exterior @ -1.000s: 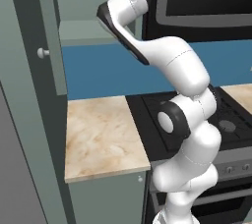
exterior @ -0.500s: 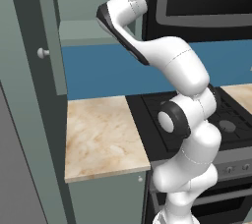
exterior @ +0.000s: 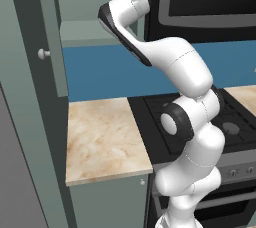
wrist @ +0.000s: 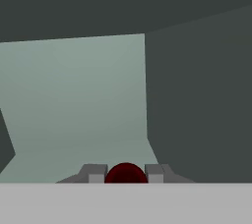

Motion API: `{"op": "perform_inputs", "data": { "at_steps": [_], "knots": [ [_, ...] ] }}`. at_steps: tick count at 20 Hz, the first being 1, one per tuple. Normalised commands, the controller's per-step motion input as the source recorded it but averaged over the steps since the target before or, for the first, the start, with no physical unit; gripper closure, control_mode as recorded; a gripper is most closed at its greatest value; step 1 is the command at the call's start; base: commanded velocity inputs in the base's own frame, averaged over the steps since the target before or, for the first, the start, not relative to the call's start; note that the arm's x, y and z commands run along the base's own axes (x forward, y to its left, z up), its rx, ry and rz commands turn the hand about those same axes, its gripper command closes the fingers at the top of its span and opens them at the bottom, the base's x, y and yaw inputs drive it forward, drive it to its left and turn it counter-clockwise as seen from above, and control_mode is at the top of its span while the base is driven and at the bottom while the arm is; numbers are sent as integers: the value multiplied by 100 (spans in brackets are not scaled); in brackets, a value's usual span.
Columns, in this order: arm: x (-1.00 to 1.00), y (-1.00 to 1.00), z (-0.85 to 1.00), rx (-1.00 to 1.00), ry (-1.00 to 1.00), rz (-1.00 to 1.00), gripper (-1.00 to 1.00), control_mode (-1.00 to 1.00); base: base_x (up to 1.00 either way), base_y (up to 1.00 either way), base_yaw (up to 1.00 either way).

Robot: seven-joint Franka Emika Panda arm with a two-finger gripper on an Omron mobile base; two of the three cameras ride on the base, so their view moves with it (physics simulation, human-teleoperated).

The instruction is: Pick the beer from the counter and place it in the open cabinet.

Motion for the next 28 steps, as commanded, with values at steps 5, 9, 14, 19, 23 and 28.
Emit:
{"op": "perform_inputs", "data": {
  "at_steps": [5, 9, 14, 19, 23, 28],
  "knots": [
    [0, 0, 0, 0, 0, 0, -100, -100, 0, 0, 0],
    [0, 0, 0, 0, 0, 0, -100, -100, 0, 0, 0],
    [0, 0, 0, 0, 0, 0, -100, -100, 0, 0, 0],
    [2, 0, -1, 0, 0, 0, -100, -100, 0, 0, 0],
    [9, 0, -9, 0, -3, 0, -100, -100, 0, 0, 0],
    [24, 0, -20, -4, -6, 0, -100, -100, 0, 0, 0]
  ]
}}
